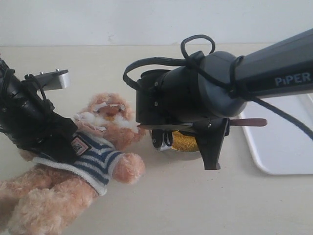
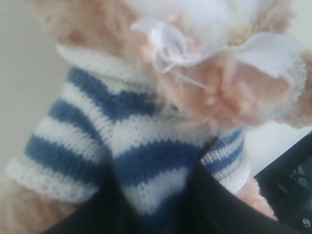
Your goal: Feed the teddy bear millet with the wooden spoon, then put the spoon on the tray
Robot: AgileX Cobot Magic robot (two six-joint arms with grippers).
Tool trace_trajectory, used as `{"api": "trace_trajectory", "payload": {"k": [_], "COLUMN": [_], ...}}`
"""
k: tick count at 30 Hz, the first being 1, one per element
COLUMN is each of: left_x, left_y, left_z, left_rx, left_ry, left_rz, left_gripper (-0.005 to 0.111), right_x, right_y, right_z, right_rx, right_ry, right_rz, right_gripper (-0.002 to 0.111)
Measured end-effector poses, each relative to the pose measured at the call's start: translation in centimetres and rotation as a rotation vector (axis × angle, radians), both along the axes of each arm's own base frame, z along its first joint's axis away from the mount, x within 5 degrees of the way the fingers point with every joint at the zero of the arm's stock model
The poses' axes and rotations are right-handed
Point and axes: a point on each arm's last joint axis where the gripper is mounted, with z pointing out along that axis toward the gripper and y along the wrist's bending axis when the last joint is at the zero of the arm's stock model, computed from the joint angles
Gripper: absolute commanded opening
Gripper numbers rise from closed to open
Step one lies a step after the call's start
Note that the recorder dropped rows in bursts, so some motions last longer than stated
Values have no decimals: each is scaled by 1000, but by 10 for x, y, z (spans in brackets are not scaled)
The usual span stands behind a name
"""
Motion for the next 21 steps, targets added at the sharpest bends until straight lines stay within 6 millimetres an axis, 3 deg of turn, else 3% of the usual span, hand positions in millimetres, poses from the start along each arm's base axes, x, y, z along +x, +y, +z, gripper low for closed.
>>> {"api": "trace_trajectory", "payload": {"k": [21], "left_x": [0], "left_y": [0], "left_z": [0], "left_rx": [0], "left_ry": [1], "left_rz": [1], "left_gripper": [4], "right_x": [-5], "right_y": [0], "right_z": [5], "right_rx": [41], "right_ry": [30], "right_rz": [-33], "right_gripper": [-1]}}
